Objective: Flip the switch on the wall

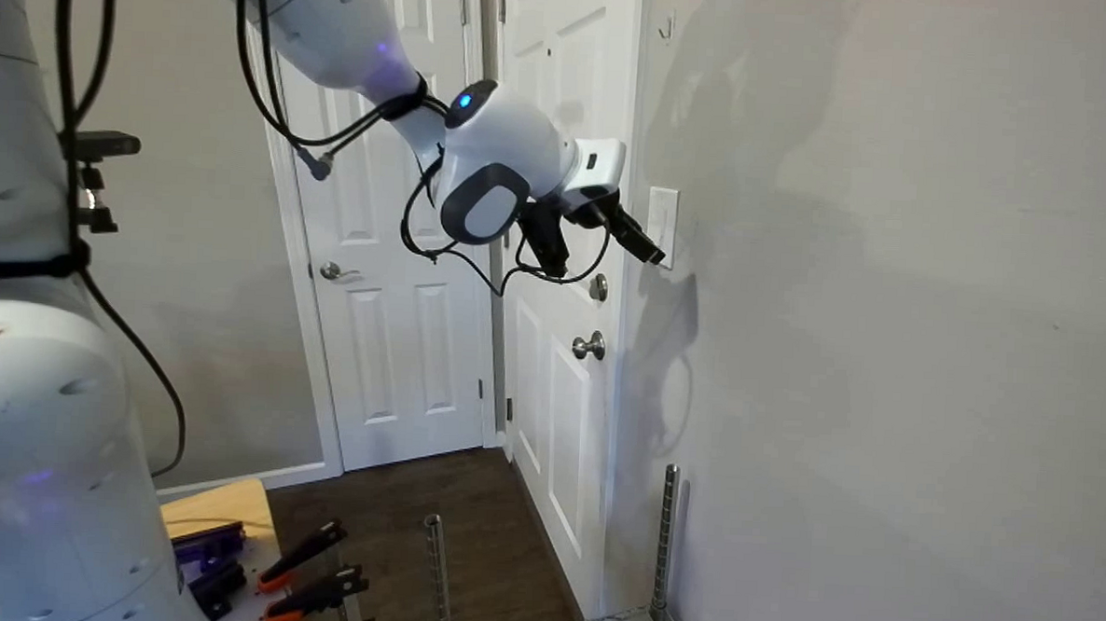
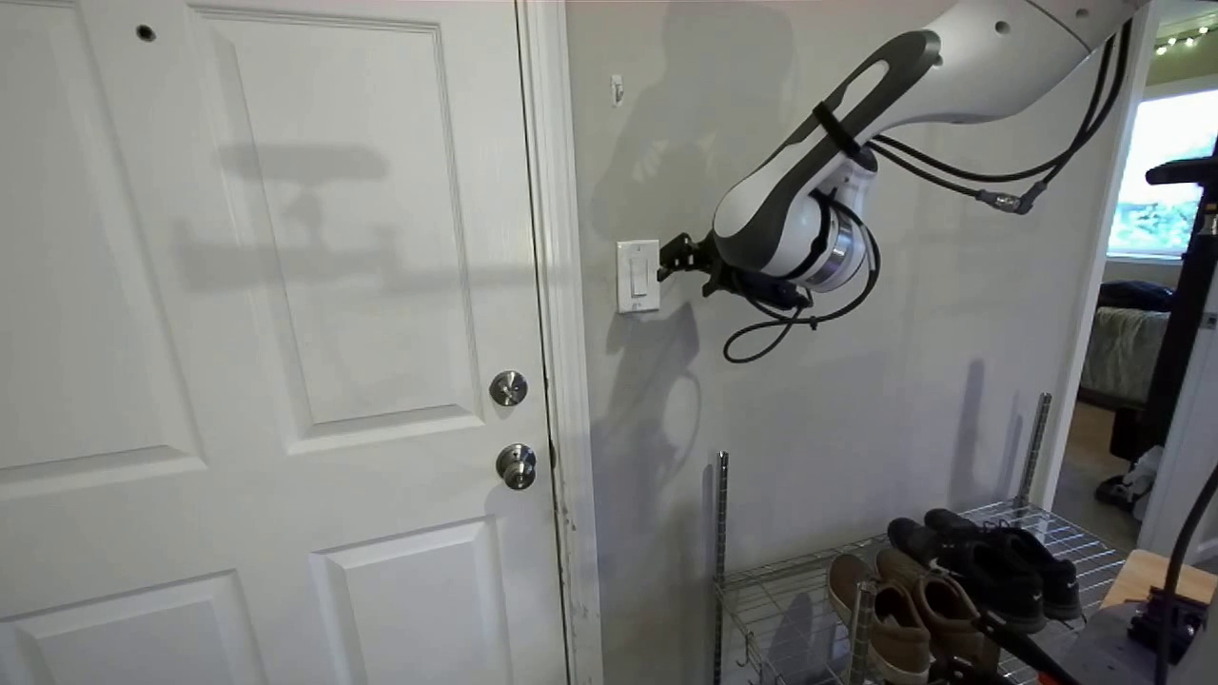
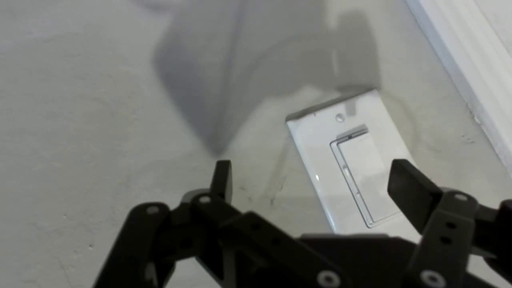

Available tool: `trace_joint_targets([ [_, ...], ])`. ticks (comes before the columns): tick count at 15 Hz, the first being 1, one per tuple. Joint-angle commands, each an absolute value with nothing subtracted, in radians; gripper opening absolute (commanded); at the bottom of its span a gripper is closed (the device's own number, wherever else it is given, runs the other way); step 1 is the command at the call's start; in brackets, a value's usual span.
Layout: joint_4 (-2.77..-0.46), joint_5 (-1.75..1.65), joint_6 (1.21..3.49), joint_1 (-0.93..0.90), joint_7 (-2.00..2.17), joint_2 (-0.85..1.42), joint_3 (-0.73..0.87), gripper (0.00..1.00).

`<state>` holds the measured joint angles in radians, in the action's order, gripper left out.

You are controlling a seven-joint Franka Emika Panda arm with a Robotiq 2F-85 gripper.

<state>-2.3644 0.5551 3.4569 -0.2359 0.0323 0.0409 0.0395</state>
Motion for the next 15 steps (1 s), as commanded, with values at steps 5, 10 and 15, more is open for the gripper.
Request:
trace_joint_targets([
  [5,-2.306,0.648,3.457,-0.386,-0.048,0.112,0.146,1.0],
  [10,-2.188,0.74,3.457,-0.602,-0.092,0.201,0.357,1.0],
  [15,-2.099,0.836,3.455,-0.912,-0.022,0.349,0.65,1.0],
])
